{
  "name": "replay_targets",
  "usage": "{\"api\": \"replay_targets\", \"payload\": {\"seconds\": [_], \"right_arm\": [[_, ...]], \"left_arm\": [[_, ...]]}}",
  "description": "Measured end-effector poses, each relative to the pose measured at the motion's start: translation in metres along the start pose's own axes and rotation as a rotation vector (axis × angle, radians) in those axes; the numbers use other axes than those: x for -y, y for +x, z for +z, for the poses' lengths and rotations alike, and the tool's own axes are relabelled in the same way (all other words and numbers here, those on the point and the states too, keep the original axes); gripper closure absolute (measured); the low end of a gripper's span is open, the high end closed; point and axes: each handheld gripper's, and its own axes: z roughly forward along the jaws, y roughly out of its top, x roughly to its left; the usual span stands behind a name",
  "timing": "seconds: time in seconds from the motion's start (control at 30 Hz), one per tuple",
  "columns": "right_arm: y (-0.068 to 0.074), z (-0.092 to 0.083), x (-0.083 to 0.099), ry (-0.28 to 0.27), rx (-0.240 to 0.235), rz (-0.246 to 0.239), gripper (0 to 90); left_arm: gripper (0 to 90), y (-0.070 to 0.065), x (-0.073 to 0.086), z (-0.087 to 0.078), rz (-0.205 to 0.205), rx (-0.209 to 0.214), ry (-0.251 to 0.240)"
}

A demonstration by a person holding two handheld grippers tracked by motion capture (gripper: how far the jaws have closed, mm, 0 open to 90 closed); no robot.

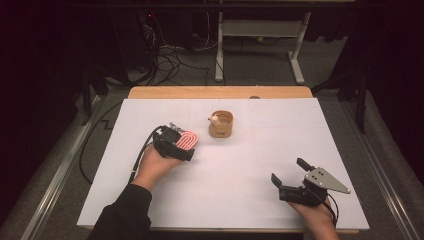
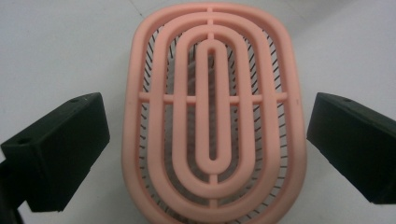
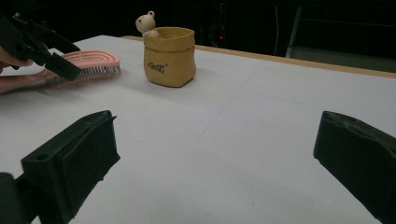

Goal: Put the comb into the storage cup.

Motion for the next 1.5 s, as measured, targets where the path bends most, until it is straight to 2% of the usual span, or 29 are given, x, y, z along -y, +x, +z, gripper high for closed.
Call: {"api": "replay_targets", "payload": {"seconds": [0.23,0.37,0.4,0.63,0.77,1.03,1.5], "right_arm": [[-0.0004,0.0002,-0.0004,-0.002,0.000,-0.002,0.0],[0.0000,0.0005,-0.0004,0.000,-0.001,-0.003,0.0],[0.0001,0.0004,-0.0005,0.000,-0.001,-0.005,0.1],[-0.0006,-0.0012,-0.0015,-0.008,0.002,-0.002,0.0],[-0.0009,-0.0016,-0.0015,-0.009,0.003,-0.001,0.1],[-0.0007,-0.0016,-0.0015,-0.010,0.003,-0.003,0.0],[-0.0008,-0.0024,-0.0019,-0.013,0.003,-0.003,0.0]], "left_arm": [[0.0,-0.0011,-0.0022,0.0021,-0.007,-0.004,0.004],[0.0,-0.0025,-0.0041,0.0063,0.004,-0.011,0.049],[3.9,-0.0027,-0.0046,0.0062,0.008,-0.008,0.053],[4.6,-0.0059,-0.0086,0.0066,0.011,-0.015,0.065],[8.4,-0.0065,-0.0080,0.0080,0.016,-0.012,0.081],[16.1,-0.0061,-0.0076,0.0083,0.013,-0.022,0.078],[17.0,-0.0072,-0.0074,0.0089,0.006,-0.024,0.084]]}}
